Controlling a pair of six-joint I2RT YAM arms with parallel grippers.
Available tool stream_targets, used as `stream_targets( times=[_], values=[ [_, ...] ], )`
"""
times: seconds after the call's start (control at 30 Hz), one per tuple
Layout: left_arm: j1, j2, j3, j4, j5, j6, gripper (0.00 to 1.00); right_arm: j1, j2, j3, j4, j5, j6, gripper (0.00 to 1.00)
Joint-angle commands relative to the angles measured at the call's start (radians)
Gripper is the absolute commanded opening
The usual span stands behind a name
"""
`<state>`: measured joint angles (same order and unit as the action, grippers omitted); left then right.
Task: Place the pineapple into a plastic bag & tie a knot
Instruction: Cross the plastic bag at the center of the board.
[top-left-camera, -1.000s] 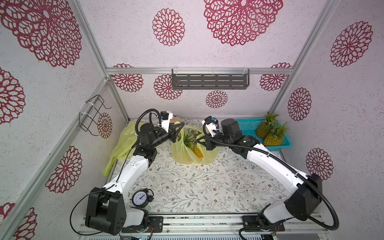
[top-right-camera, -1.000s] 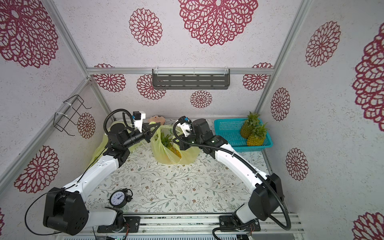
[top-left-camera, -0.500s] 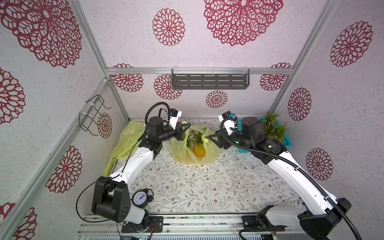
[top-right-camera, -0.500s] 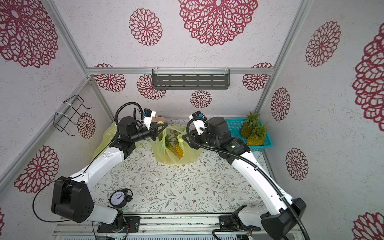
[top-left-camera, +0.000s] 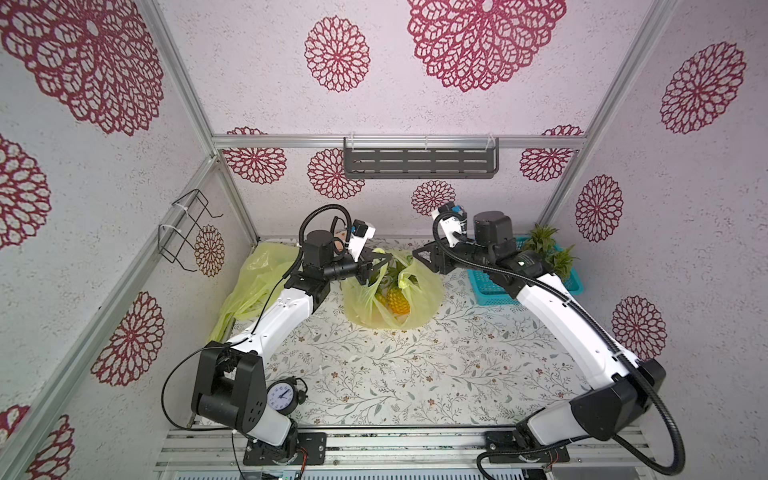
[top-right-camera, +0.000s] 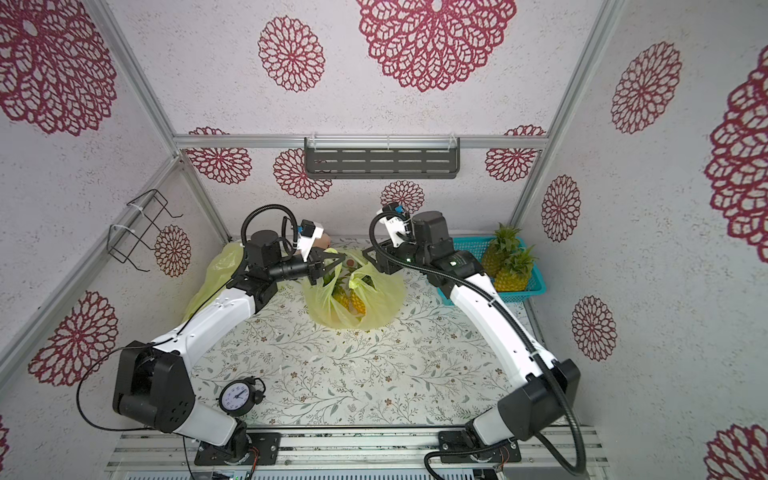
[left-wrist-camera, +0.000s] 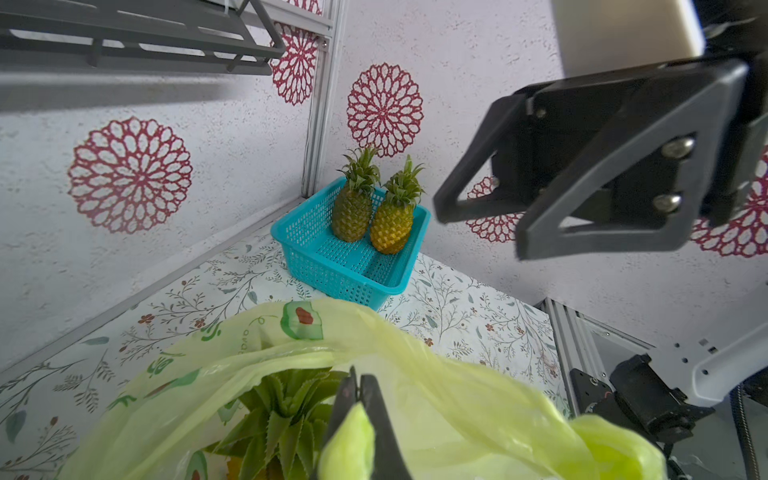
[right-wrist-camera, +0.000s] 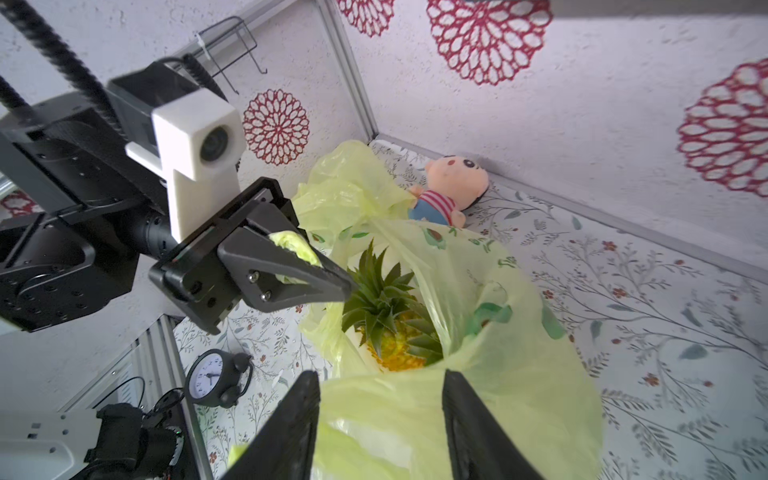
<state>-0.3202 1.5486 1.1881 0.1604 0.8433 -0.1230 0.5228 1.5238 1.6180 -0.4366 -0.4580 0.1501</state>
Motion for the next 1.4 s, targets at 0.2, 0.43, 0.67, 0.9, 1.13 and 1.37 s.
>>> stream_targets(
  times=[0.2,0.43,0.67,0.9,1.13,1.37],
  values=[
    [-0.006,0.018,0.036,-0.035,0.086,0.095,0.00,0.077,0.140,0.162,0.076,-0.165,0.039,0.43],
    [-0.003,0.020,0.040,-0.056,0.084,0.136,0.00,0.091,0.204,0.211,0.097,-0.169,0.056,0.34],
    [0.002,0.007,0.029,-0.039,0.102,0.140,0.00,0.091,0.228,0.218,0.098,-0.230,0.054,0.20],
    [0.020,-0.008,-0.007,0.039,0.073,0.076,0.11,0.089,0.188,0.159,0.147,-0.191,0.081,0.00],
    [0.006,-0.070,-0.147,0.175,-0.124,0.030,0.70,0.063,0.111,0.083,0.247,0.040,0.252,0.00],
    [-0.053,-0.044,-0.136,0.207,-0.214,0.090,0.78,0.059,0.084,0.053,0.309,0.075,0.440,0.00]
  ],
)
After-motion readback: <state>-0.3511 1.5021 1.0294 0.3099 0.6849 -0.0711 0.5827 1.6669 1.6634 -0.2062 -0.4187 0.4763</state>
